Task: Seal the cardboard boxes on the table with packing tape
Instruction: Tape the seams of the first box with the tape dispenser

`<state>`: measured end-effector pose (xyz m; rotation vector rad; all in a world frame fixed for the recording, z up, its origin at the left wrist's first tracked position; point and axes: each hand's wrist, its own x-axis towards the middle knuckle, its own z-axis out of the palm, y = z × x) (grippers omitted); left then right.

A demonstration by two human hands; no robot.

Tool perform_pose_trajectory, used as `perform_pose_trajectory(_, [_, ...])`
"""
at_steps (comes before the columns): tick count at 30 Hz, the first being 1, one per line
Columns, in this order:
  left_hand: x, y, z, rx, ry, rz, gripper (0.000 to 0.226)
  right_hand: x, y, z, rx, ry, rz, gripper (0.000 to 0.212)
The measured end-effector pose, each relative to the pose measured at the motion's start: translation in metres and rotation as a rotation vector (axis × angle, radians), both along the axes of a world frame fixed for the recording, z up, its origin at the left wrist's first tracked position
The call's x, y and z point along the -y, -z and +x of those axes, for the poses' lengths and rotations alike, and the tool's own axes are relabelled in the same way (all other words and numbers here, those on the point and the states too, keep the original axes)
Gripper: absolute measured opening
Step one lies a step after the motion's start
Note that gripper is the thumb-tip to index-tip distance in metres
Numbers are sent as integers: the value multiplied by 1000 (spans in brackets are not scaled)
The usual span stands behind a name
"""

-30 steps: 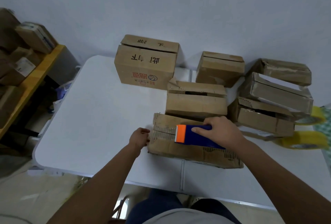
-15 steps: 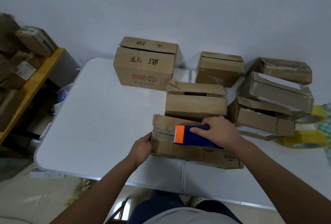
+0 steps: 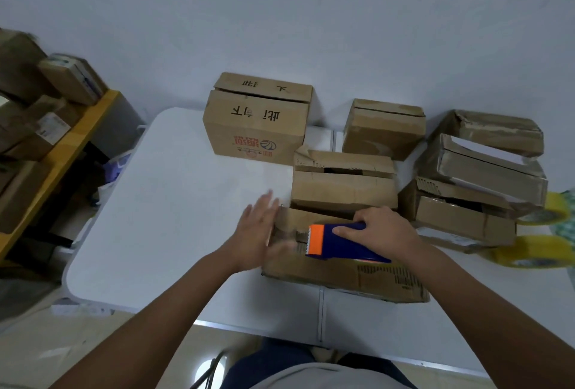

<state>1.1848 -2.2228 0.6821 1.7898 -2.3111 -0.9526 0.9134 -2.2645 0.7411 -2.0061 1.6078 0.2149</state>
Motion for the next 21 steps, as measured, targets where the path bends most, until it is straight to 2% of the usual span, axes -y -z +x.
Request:
perform_pose_trajectory(2, [4, 11, -12, 217, 325, -85, 124, 3, -2, 2, -24, -20, 12, 52])
perform_pose_trajectory(4, [10, 25, -18, 328, 437, -185, 133, 4, -4, 3, -64, -32, 25, 53])
perform_pose_trajectory(9, [17, 34, 1, 280, 460, -265, 126, 3, -11, 13, -96, -38, 69, 59])
perform_pose_trajectory(15, [27, 33, 44, 209, 472, -184, 126, 4, -13, 51, -56, -41, 66, 59])
perform_pose_trajectory(21, [27, 36, 45, 217, 482, -173, 127, -2, -20, 5, -65, 84, 162, 65])
